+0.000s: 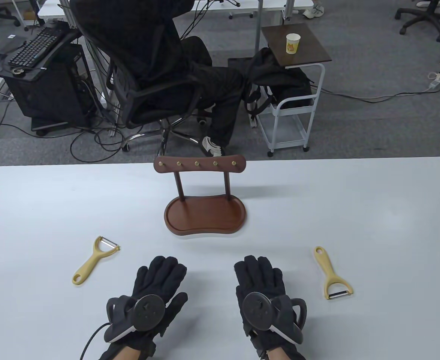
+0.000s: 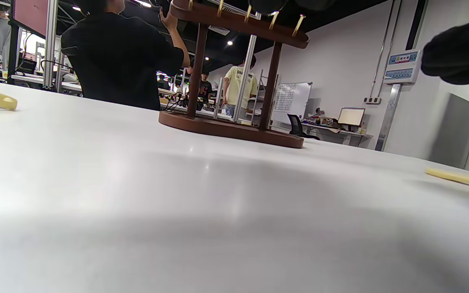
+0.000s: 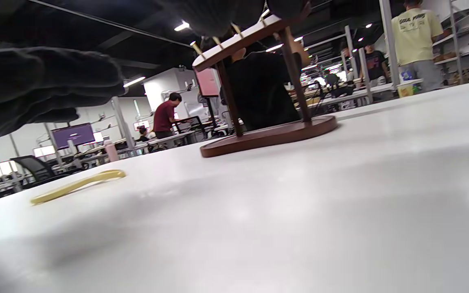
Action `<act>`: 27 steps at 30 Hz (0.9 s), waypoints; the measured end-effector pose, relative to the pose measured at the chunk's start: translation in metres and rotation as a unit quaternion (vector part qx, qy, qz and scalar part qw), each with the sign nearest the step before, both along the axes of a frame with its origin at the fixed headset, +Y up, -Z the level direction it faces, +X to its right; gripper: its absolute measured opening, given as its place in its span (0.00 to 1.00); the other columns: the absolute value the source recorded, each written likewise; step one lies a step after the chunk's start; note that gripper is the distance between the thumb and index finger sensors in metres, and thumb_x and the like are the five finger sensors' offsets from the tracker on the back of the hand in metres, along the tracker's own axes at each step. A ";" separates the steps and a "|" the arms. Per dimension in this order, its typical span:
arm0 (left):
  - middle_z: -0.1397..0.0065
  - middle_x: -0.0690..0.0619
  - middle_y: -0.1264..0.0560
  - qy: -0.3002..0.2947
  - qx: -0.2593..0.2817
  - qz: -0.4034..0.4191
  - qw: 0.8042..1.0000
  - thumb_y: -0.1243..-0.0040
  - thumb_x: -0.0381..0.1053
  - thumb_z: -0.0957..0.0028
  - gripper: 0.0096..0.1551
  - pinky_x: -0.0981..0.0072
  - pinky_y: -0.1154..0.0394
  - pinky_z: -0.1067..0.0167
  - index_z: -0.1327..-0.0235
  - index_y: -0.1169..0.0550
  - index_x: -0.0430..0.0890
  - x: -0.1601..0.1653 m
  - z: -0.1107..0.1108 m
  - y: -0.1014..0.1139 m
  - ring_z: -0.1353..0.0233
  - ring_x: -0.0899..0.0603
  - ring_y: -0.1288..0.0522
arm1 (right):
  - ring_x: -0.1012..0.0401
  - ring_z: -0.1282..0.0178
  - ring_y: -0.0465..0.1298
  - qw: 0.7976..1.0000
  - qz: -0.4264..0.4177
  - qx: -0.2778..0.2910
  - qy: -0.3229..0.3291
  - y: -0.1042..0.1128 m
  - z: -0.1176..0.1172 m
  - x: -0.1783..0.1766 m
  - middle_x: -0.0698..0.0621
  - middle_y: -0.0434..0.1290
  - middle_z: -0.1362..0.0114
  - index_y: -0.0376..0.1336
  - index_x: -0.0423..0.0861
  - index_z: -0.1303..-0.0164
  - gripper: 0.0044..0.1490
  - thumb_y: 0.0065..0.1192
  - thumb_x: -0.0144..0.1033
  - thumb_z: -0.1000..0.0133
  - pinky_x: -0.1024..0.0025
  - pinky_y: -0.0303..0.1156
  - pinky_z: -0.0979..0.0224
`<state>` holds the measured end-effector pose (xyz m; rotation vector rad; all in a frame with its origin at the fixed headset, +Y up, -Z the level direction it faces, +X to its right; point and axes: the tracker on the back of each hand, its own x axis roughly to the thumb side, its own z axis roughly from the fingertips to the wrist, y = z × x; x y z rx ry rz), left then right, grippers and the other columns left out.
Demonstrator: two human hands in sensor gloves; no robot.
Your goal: Hook vegetable scraper onto key rack
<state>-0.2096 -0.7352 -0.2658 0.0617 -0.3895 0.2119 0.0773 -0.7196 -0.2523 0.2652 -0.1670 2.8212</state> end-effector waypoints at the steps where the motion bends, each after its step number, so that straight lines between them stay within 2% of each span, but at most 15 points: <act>1: 0.05 0.61 0.54 0.000 0.001 0.001 1.000 0.69 0.76 0.41 0.41 0.42 0.57 0.15 0.13 0.49 0.65 0.000 0.000 0.000 0.06 0.44 0.57 | 0.43 0.13 0.44 1.000 0.005 -0.001 -0.010 0.001 -0.003 0.005 0.46 0.45 0.09 0.48 0.49 0.15 0.35 0.49 0.40 0.33 0.38 0.42 0.17; 10: 0.05 0.62 0.54 0.002 0.002 0.007 1.000 0.69 0.76 0.41 0.41 0.42 0.57 0.15 0.13 0.49 0.66 -0.002 0.000 0.000 0.06 0.44 0.57 | 0.43 0.12 0.42 0.995 0.012 -0.037 -0.095 -0.004 -0.026 0.058 0.47 0.43 0.08 0.45 0.49 0.14 0.40 0.53 0.45 0.34 0.38 0.41 0.16; 15: 0.05 0.61 0.54 0.004 0.003 0.007 1.000 0.69 0.76 0.41 0.41 0.42 0.57 0.15 0.13 0.49 0.66 -0.003 -0.001 0.001 0.06 0.44 0.57 | 0.42 0.11 0.40 0.984 -0.002 -0.086 -0.155 -0.007 -0.039 0.092 0.46 0.40 0.08 0.41 0.51 0.13 0.46 0.57 0.51 0.36 0.37 0.39 0.15; 16: 0.05 0.62 0.54 0.005 0.003 0.007 1.000 0.69 0.77 0.41 0.41 0.42 0.57 0.15 0.13 0.49 0.66 -0.003 -0.001 0.001 0.06 0.45 0.57 | 0.42 0.11 0.39 0.980 -0.011 -0.103 -0.171 -0.008 -0.042 0.101 0.46 0.36 0.07 0.40 0.52 0.13 0.48 0.58 0.51 0.37 0.37 0.39 0.15; 21: 0.05 0.62 0.54 0.005 0.004 0.007 1.000 0.69 0.76 0.41 0.42 0.42 0.57 0.15 0.13 0.49 0.65 -0.004 -0.001 0.001 0.06 0.44 0.57 | 0.42 0.10 0.36 0.956 -0.034 -0.162 -0.241 -0.018 -0.048 0.133 0.47 0.33 0.07 0.37 0.56 0.13 0.51 0.60 0.54 0.39 0.36 0.36 0.13; 24: 0.05 0.62 0.54 0.006 0.003 0.007 1.000 0.69 0.77 0.41 0.41 0.42 0.57 0.15 0.13 0.49 0.66 -0.004 -0.001 0.001 0.06 0.45 0.57 | 0.43 0.09 0.33 0.935 -0.054 -0.211 -0.281 -0.027 -0.050 0.148 0.48 0.31 0.07 0.35 0.59 0.14 0.53 0.62 0.54 0.39 0.36 0.34 0.12; 27: 0.05 0.62 0.54 0.006 0.004 0.006 1.000 0.69 0.77 0.41 0.41 0.42 0.57 0.15 0.13 0.49 0.65 -0.005 -0.001 0.002 0.06 0.44 0.57 | 0.42 0.09 0.34 0.925 -0.043 -0.227 -0.301 -0.037 -0.051 0.155 0.45 0.31 0.07 0.34 0.60 0.14 0.55 0.63 0.55 0.40 0.35 0.35 0.12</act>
